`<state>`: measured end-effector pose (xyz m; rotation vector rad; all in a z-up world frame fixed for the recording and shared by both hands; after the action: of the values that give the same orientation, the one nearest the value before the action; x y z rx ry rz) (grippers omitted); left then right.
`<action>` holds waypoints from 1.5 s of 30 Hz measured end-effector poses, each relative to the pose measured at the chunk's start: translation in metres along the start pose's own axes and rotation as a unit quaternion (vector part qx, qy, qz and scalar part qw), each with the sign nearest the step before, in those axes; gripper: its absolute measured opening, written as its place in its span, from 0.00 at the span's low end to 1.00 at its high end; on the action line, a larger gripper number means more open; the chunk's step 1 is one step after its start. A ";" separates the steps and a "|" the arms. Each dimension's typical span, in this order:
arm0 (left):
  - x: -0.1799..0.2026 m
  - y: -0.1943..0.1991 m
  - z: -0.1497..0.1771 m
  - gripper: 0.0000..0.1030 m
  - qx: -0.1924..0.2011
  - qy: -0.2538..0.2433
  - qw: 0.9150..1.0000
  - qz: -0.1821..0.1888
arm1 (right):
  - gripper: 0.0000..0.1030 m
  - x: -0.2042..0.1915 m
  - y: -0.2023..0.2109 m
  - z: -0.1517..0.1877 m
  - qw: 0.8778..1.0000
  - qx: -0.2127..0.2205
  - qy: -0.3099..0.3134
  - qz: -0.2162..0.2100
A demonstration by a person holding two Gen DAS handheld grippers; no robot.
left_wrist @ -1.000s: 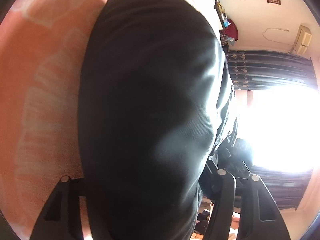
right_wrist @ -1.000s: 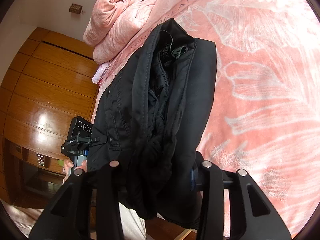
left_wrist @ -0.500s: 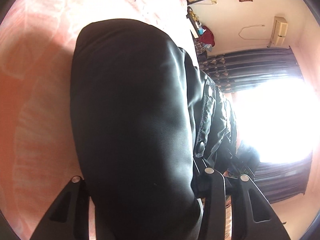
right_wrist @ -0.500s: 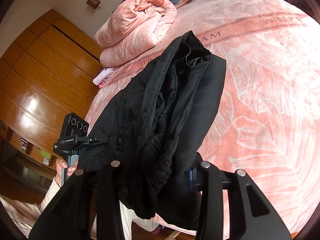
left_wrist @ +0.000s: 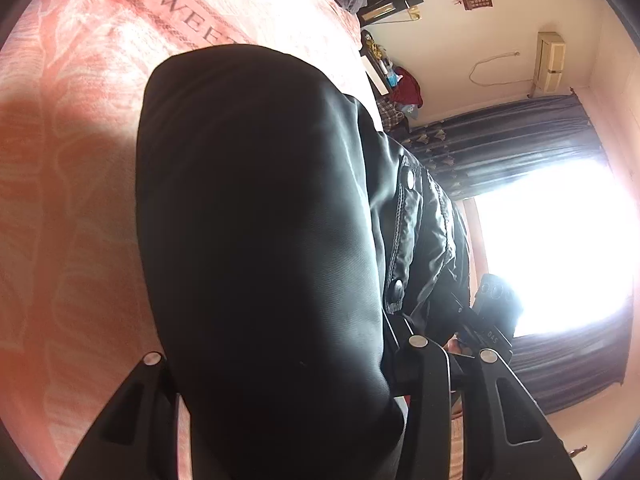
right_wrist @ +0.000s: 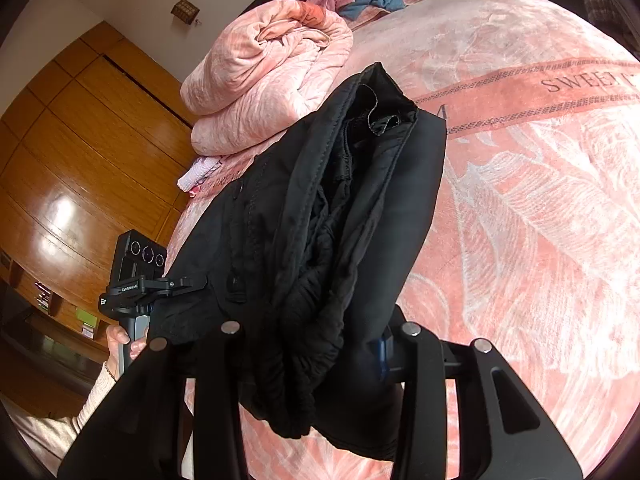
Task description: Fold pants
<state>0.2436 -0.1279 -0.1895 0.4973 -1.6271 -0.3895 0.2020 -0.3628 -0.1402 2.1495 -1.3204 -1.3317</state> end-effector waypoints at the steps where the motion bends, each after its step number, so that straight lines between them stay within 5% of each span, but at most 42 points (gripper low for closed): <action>1: -0.005 -0.003 -0.003 0.42 0.001 0.003 1.000 -0.004 | 0.37 0.005 -0.008 -0.002 1.000 -0.003 -0.006 -0.001; 7: -0.031 -0.008 -0.008 0.43 -0.007 0.017 0.999 -0.027 | 0.39 0.040 -0.045 0.008 0.999 -0.037 -0.037 0.010; 23: -0.033 -0.056 -0.036 0.63 -0.023 0.028 0.999 -0.025 | 0.57 0.070 -0.049 0.032 0.996 -0.007 -0.090 -0.020; 30: -0.032 -0.049 -0.037 0.78 -0.016 0.031 0.998 -0.050 | 0.81 0.070 -0.037 0.033 0.994 0.013 -0.107 -0.025; 37: -0.044 -0.018 -0.033 0.92 0.020 0.006 0.994 -0.107 | 0.87 0.076 -0.011 0.044 0.994 0.032 -0.099 0.013; 45: -0.042 0.026 -0.018 0.96 0.088 -0.031 0.977 -0.192 | 0.89 0.072 0.011 0.063 0.992 0.039 -0.075 0.093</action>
<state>0.2627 -0.0830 -0.2091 0.9478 -1.6324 -0.5541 0.1553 -0.4143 -0.2074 1.9491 -1.6144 -1.4090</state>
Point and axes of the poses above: each gripper's, at about its wrist camera, not at the fingertips, and y roughly against the way its jaws point, x to its right, z to its underside, the point moved 9 cm from there along -y, roughly the way its jaws point, and after that the axes turned 6 degrees about y, right-handed, at the moved point
